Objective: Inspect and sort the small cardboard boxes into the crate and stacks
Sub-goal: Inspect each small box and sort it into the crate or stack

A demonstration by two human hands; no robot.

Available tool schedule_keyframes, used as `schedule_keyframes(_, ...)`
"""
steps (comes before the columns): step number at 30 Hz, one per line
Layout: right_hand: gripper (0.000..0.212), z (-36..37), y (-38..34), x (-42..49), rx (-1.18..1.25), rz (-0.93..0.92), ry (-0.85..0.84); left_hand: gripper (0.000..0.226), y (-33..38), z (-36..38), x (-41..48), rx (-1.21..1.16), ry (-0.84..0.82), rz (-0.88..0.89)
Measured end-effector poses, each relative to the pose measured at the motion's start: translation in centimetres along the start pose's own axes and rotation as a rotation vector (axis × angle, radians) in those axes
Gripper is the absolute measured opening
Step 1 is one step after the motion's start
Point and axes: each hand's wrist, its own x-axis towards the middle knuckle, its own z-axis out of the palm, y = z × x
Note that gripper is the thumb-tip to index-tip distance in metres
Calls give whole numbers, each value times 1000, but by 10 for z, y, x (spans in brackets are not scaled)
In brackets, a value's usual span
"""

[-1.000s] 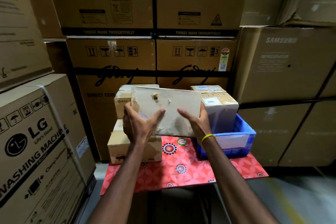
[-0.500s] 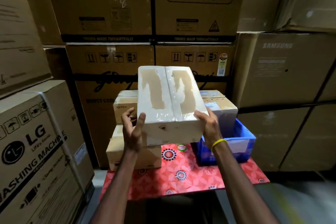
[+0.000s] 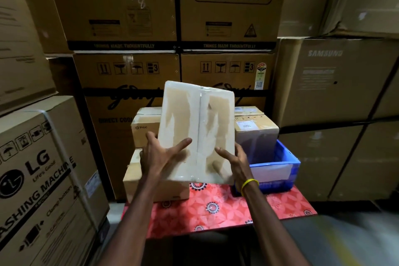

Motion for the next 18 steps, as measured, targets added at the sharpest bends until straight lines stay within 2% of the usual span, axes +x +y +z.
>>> schedule_keyframes(2,66,8,-2,-4,-63,5,120,117,-1,1,-6,34,34,72)
schedule_keyframes(5,70,15,-2,-11,-107,-4,287,116,-2,4,-11,69,28,122)
schedule_keyframes(8,68,16,-1,-17,-129,-38,335,108,-3,10,-13,94,21,120)
schedule_keyframes(10,75,15,-3,-18,-167,-54,353,99,-8,15,-14,82,39,81)
schedule_keyframes(13,85,12,-3,-16,-239,-60,386,98,-14,23,-18,56,79,74)
schedule_keyframes(18,85,8,-3,-16,-302,-71,384,96,-14,25,-21,36,59,61)
